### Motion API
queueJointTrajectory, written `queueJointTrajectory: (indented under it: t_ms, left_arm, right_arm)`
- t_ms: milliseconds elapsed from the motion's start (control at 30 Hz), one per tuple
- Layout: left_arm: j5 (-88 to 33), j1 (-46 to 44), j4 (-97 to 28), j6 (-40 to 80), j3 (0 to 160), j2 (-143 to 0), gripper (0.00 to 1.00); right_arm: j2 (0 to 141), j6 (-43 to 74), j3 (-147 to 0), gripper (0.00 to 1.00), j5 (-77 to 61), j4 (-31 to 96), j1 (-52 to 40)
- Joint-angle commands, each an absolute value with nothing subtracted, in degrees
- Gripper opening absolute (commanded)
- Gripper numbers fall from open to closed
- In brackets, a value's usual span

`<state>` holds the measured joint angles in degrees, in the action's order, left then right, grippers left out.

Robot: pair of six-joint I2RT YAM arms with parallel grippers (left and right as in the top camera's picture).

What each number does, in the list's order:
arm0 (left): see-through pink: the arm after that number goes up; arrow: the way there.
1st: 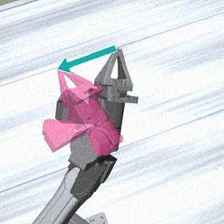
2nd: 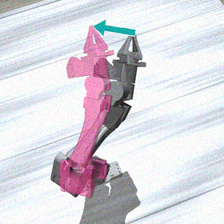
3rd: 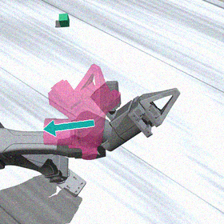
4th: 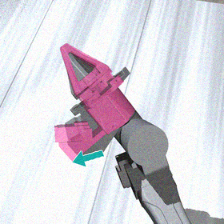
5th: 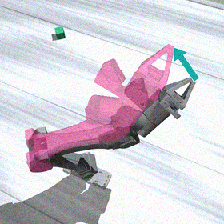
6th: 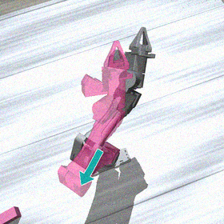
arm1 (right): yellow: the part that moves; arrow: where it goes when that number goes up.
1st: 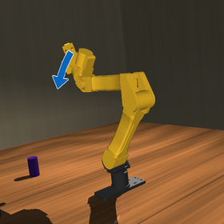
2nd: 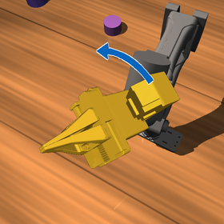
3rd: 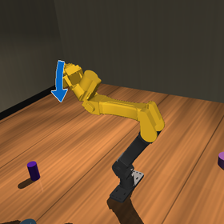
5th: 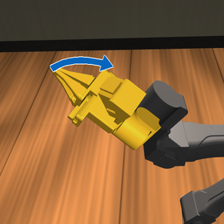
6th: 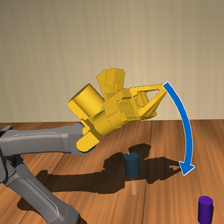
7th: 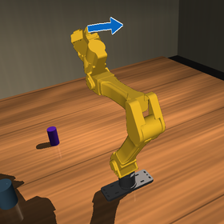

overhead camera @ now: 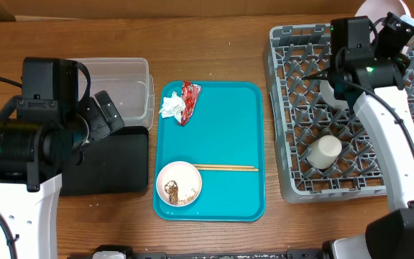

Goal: Sort waste into correct bins and load items into the dishwasher
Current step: 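Lift the white plate and stand it upright in the dish rack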

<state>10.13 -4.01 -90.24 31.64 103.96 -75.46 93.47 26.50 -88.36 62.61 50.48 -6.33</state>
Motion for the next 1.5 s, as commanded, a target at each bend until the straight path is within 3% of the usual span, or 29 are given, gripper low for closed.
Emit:
queueJointTrajectory:
  t_ms: [0,100,367,600,1133,1467]
  left_arm:
    - [10.9,-3.8,-90.1,32.2,104.4,-75.7,1.0]
    - [10.9,-3.8,-90.1,32.2,104.4,-75.7,1.0]
    - [10.9,-3.8,-90.1,32.2,104.4,-75.7,1.0]
    - [10.9,-3.8,-90.1,32.2,104.4,-75.7,1.0]
    - [10.9,-3.8,-90.1,32.2,104.4,-75.7,1.0]
    - [10.9,-3.8,-90.1,32.2,104.4,-75.7,1.0]
  right_arm:
    - [95.2,24.8,-89.6,0.04,66.7,49.8,-6.1]
    - [96.6,23.2,-89.6,0.04,70.7,47.3,-4.2]
    - [101.8,21.0,-89.1,0.04,64.8,49.9,3.1]
    - [102.3,15.2,-89.1,0.04,71.1,43.0,3.6]
    - [104.5,-1.8,-85.7,0.04,65.9,35.6,7.0]
    - [104.6,-0.4,-85.4,0.04,62.2,38.0,6.7]
